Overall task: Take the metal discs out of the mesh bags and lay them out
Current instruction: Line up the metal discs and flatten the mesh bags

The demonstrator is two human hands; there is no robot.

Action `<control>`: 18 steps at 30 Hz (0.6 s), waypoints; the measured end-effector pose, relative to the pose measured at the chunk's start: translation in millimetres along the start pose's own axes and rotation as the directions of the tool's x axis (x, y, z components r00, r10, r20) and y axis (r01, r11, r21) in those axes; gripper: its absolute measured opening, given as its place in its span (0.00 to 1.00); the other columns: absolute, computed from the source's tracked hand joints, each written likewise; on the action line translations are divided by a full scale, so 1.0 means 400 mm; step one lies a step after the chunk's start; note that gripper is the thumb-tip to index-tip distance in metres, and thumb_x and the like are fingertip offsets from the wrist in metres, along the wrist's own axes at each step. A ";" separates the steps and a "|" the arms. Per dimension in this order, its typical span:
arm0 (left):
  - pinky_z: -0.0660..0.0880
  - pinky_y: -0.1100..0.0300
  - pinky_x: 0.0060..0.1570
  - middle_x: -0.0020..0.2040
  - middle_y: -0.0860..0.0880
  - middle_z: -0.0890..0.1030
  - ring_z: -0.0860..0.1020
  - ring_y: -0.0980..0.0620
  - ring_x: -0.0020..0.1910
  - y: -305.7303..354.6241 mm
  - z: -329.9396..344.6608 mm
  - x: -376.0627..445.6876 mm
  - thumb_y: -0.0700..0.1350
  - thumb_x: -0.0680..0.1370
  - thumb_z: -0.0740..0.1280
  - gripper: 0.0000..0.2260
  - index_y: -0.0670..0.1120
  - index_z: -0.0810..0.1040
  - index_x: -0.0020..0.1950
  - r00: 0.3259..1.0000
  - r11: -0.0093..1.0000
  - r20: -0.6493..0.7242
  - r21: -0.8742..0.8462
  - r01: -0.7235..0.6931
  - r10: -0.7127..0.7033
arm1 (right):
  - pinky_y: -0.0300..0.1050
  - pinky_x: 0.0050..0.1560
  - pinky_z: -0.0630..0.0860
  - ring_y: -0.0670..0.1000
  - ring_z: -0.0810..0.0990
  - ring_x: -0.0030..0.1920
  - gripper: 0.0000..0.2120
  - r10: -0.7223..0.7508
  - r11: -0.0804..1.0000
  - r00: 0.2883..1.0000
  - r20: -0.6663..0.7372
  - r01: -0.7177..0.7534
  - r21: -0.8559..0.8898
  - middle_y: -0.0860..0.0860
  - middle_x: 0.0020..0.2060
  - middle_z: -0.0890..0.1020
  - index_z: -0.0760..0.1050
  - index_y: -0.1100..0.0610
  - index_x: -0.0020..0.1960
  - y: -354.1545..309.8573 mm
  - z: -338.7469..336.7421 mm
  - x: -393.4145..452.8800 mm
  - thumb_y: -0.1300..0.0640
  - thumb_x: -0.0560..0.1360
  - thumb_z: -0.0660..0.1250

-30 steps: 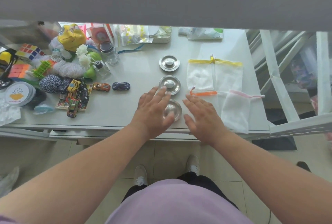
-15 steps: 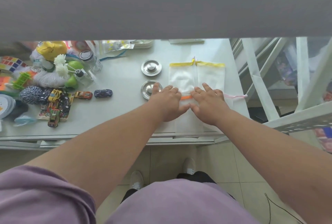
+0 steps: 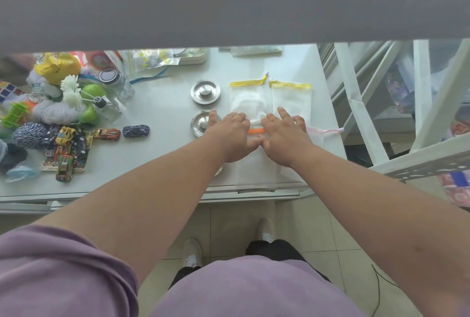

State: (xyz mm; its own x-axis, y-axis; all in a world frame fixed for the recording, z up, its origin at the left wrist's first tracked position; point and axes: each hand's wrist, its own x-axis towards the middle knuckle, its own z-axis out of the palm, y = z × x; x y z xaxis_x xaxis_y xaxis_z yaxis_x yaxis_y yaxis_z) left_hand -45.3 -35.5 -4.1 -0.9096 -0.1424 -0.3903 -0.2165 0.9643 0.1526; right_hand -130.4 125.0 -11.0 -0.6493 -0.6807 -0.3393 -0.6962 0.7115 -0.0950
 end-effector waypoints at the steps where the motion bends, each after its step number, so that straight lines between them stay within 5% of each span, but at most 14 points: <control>1: 0.43 0.28 0.79 0.86 0.47 0.61 0.56 0.48 0.86 0.000 -0.001 -0.002 0.72 0.81 0.47 0.40 0.47 0.65 0.83 1.000 1.000 -0.004 0.005 -0.001 0.001 | 0.63 0.79 0.51 0.56 0.49 0.85 0.29 0.000 1.000 1.000 -0.008 0.000 0.008 0.50 0.84 0.61 0.59 0.52 0.82 -0.001 0.001 -0.004 0.45 0.83 0.54; 7: 0.42 0.30 0.80 0.88 0.48 0.57 0.52 0.47 0.87 0.044 -0.018 -0.021 0.69 0.83 0.52 0.36 0.49 0.62 0.85 0.994 0.996 -0.056 0.014 -0.092 0.093 | 0.64 0.78 0.52 0.57 0.51 0.84 0.29 0.106 0.992 0.986 -0.132 -0.096 0.076 0.54 0.83 0.61 0.62 0.52 0.81 0.055 -0.004 -0.072 0.42 0.83 0.55; 13: 0.42 0.31 0.80 0.88 0.49 0.56 0.51 0.47 0.87 0.155 -0.024 0.024 0.67 0.83 0.52 0.34 0.51 0.60 0.86 0.981 0.979 -0.021 0.064 -0.192 0.194 | 0.69 0.78 0.50 0.60 0.50 0.84 0.29 0.217 0.975 0.975 -0.056 -0.214 0.062 0.55 0.83 0.63 0.61 0.49 0.81 0.146 0.001 -0.126 0.40 0.83 0.53; 18: 0.42 0.30 0.80 0.87 0.49 0.58 0.50 0.47 0.87 0.189 -0.016 0.054 0.67 0.83 0.52 0.33 0.51 0.64 0.84 0.981 0.978 0.036 0.076 -0.194 0.192 | 0.65 0.76 0.57 0.59 0.57 0.82 0.24 0.229 0.970 0.972 -0.060 -0.222 0.100 0.54 0.74 0.74 0.74 0.53 0.70 0.184 0.004 -0.118 0.41 0.82 0.54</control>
State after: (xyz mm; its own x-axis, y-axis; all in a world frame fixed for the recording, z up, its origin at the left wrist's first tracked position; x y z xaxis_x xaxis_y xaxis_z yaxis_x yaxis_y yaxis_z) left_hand -83.4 32.8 4.8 -0.9207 0.0531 -0.3866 -0.0086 0.9877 0.1560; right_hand -150.7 209.8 -3.4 -0.8085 -0.5089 -0.2955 -0.5002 0.8589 -0.1103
